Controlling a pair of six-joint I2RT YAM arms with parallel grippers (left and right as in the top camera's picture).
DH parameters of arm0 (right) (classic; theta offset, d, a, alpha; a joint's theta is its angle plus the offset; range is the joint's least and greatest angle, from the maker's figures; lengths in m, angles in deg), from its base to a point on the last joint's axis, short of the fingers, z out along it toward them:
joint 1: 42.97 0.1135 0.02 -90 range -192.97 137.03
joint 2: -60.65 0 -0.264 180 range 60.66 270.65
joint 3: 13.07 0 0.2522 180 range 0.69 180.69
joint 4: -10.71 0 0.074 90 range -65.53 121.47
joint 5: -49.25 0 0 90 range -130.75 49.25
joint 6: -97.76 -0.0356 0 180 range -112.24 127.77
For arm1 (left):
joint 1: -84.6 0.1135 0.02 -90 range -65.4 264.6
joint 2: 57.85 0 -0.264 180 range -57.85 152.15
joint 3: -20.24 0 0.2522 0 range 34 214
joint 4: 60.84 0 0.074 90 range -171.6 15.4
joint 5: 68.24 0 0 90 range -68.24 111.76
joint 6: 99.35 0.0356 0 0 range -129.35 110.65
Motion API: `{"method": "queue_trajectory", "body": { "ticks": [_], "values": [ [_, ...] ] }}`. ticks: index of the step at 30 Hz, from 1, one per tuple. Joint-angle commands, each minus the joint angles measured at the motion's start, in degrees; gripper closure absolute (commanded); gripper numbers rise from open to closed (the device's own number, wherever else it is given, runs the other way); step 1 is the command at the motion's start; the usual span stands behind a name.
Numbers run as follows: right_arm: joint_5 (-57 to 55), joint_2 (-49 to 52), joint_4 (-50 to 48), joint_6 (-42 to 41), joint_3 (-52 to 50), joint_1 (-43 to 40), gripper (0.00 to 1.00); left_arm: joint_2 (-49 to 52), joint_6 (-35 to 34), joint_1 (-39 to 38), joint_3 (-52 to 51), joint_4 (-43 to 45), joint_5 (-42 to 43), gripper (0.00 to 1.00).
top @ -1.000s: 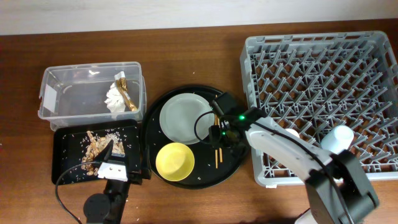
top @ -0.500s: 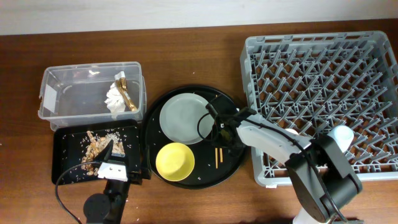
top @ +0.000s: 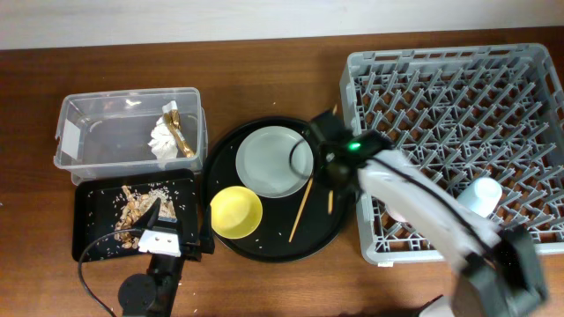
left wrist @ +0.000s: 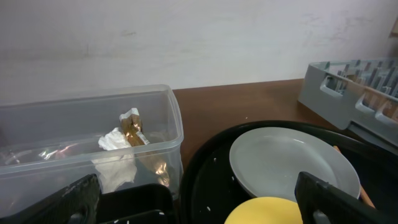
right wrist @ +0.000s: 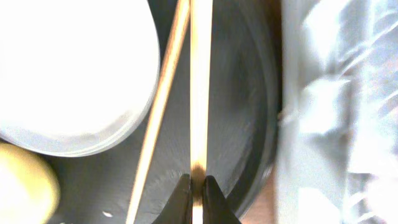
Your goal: Sort waste into correct bins and load items into the dishwasher rack
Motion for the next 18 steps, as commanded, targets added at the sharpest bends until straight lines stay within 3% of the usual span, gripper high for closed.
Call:
{"method": "queue_trajectory", "body": {
  "ticks": [1, 7, 14, 15, 16, 17, 18],
  "values": [
    [-8.28, -8.15, 0.87, 7.43, 3.85, -4.44, 0.96, -0.39, 0.87, 0.04, -0.33, -0.04, 0.81, 0.01],
    [-9.16, -5.66, 0.39, 19.37, 2.38, -16.04, 0.96, -0.39, 0.87, 0.04, -0.33, -0.04, 0.81, 0.01],
    [-4.70, 2.32, 4.28, 24.61, 2.29, -15.47, 0.95, -0.39, 0.87, 0.04, -0.33, -0.04, 0.81, 0.01],
    [-4.72, 1.44, 4.46, 24.61, 2.80, -14.60, 0.91, -0.37, 0.87, 0.04, -0.33, -0.02, 0.81, 0.01],
    [-4.72, 0.22, 4.63, 24.59, 3.30, -13.53, 0.75, -0.39, 0.87, 0.04, -0.33, -0.04, 0.81, 0.01],
    [-4.70, -1.05, 4.90, 24.57, 3.69, -12.35, 0.48, -0.39, 0.87, 0.04, -0.33, -0.04, 0.81, 0.01],
    [-4.50, -1.92, 5.14, 24.35, 3.87, -11.50, 0.37, -0.39, 0.87, 0.04, -0.33, -0.04, 0.81, 0.01]
  ]
}}
